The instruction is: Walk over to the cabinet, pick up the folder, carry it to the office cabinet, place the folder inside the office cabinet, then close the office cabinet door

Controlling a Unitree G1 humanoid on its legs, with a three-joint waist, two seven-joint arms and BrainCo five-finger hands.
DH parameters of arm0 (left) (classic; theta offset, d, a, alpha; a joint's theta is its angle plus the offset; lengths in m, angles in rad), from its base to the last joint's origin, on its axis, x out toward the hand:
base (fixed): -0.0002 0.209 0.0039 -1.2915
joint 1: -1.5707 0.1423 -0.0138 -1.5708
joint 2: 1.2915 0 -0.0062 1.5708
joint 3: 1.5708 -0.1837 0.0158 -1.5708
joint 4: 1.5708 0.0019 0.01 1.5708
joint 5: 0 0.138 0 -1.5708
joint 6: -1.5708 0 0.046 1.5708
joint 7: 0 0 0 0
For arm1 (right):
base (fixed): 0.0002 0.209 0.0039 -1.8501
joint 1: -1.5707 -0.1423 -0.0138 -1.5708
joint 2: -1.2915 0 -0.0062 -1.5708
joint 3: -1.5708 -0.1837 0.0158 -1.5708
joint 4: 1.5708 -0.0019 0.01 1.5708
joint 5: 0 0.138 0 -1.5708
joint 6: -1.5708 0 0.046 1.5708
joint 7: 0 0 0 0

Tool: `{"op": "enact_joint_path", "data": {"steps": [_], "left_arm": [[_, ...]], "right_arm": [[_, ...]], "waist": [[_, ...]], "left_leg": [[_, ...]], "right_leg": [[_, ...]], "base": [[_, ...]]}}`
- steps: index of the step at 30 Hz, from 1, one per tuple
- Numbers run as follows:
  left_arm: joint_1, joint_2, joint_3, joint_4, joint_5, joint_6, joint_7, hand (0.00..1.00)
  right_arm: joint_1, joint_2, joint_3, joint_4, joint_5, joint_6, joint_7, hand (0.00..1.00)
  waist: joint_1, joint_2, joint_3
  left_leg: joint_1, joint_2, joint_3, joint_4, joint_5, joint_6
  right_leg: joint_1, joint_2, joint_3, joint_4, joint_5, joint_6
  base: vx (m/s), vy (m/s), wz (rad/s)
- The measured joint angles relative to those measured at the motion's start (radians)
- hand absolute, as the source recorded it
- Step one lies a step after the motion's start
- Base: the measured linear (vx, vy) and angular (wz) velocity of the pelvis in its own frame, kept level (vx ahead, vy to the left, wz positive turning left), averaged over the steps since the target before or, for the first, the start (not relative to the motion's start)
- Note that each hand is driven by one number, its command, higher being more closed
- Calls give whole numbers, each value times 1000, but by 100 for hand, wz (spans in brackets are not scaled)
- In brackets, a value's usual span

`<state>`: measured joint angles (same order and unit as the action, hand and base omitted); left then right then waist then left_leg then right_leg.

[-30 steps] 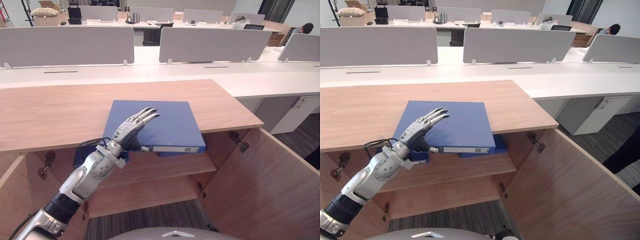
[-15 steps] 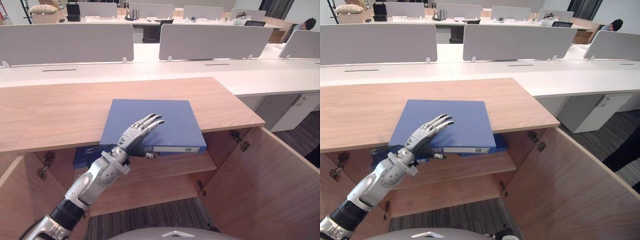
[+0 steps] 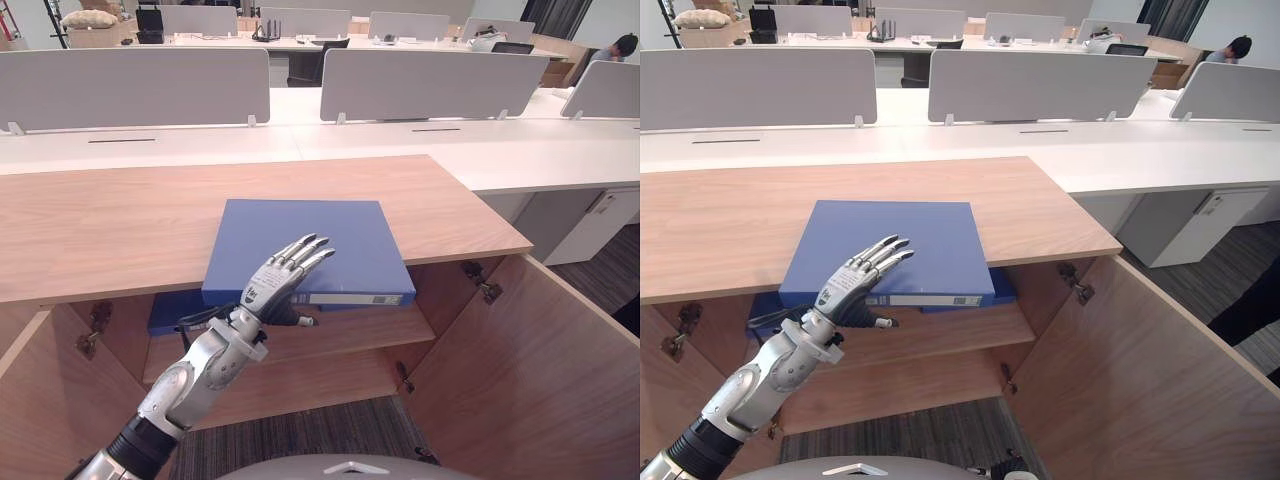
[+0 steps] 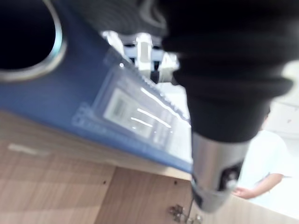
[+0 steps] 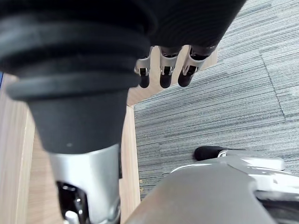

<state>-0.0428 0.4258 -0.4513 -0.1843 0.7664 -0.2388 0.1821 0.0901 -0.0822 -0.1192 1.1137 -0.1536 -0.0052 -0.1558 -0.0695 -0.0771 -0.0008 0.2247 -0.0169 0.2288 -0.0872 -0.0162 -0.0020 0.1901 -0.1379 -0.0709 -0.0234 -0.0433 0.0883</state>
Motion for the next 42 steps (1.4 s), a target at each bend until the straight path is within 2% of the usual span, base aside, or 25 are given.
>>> {"op": "enact_joint_path", "data": {"steps": [6,14,30,31,42], "left_arm": [[0,-35,16,6,76,23,57,0],[0,-55,21,40,153,46,95,0],[0,-73,40,91,266,62,99,0],[0,-73,40,92,271,64,100,100],[-23,-72,78,97,318,83,153,100]], "right_arm": [[0,0,1,1,0,0,-1,0],[0,0,0,1,0,0,-6,0],[0,1,-4,2,0,1,-7,0],[0,1,-5,2,0,1,-7,0],[0,2,-11,2,0,2,-7,0]], "waist": [[1,-2,-2],[1,-4,-3],[-5,-5,-6],[-5,-5,-6],[-15,-4,-14]], "left_leg": [[0,0,0,0,0,0],[0,0,-3,0,0,0],[-1,-1,-3,0,2,3],[-1,-1,-3,0,2,3],[-5,-1,-4,0,3,4]], "right_leg": [[1,0,0,0,0,0],[3,0,-3,-2,0,0],[3,0,-3,-4,3,4],[3,0,-4,-4,3,4],[3,0,-5,-8,5,6]], "base": [[0,0,0],[0,0,0],[0,0,0],[0,0,0],[0,0,0]]}}
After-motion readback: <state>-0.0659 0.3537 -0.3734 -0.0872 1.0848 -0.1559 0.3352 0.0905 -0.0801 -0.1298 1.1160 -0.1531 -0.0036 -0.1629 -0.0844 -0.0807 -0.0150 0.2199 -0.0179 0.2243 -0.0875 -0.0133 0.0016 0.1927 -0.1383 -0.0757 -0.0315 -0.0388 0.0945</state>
